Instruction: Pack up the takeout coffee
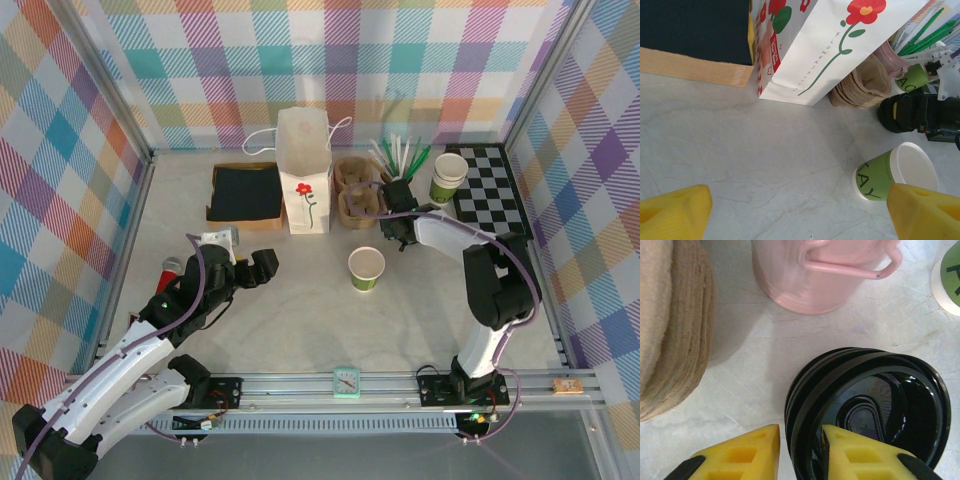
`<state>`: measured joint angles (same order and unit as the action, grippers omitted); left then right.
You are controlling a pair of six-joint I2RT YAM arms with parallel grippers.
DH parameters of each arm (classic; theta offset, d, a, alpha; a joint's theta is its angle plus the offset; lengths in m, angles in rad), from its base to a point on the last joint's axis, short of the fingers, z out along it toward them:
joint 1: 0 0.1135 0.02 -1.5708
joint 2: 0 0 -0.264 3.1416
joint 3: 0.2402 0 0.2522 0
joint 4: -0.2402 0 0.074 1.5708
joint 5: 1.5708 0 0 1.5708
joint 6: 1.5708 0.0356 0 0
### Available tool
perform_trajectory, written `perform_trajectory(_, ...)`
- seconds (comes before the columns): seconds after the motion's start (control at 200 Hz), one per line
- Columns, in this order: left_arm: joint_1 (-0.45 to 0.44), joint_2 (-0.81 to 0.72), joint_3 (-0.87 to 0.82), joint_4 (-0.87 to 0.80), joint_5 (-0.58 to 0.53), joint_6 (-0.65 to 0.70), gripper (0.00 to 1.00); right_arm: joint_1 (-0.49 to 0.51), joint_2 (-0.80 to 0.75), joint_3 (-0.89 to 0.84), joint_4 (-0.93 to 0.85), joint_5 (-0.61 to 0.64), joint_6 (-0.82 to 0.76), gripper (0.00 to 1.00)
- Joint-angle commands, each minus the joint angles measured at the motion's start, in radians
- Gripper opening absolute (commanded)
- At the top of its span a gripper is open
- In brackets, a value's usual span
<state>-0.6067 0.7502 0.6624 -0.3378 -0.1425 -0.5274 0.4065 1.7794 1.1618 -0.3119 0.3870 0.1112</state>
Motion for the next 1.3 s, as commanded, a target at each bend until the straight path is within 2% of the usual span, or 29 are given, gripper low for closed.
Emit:
perform_trajectory(0.0, -0.011, -0.019, -0.012, -0.007, -0.010, 0.015, 0.90, 0.004, 0.023, 0.034, -0.036, 0.018, -0.008, 0.28)
perform_trajectory(0.16, -0.011, -0.023, -0.015, -0.010, -0.014, 0.015, 0.90, 0.005, 0.026, 0.038, -0.044, 0.025, 0.001, 0.27)
perform_trajectory(0.54, -0.012, -0.026, -0.015, -0.012, -0.016, 0.017, 0.90, 0.006, 0.020, 0.033, -0.051, 0.026, 0.007, 0.15)
perform_trajectory(1.11, -0.011, -0.018, 0.037, -0.015, -0.014, 0.033, 0.90, 0.031, -0.124, 0.076, -0.197, 0.022, 0.029, 0.14)
perform_trajectory(1.29, -0.012, -0.015, 0.057, -0.017, -0.002, 0.033, 0.90, 0.032, -0.221, 0.088, -0.253, -0.040, 0.051, 0.14)
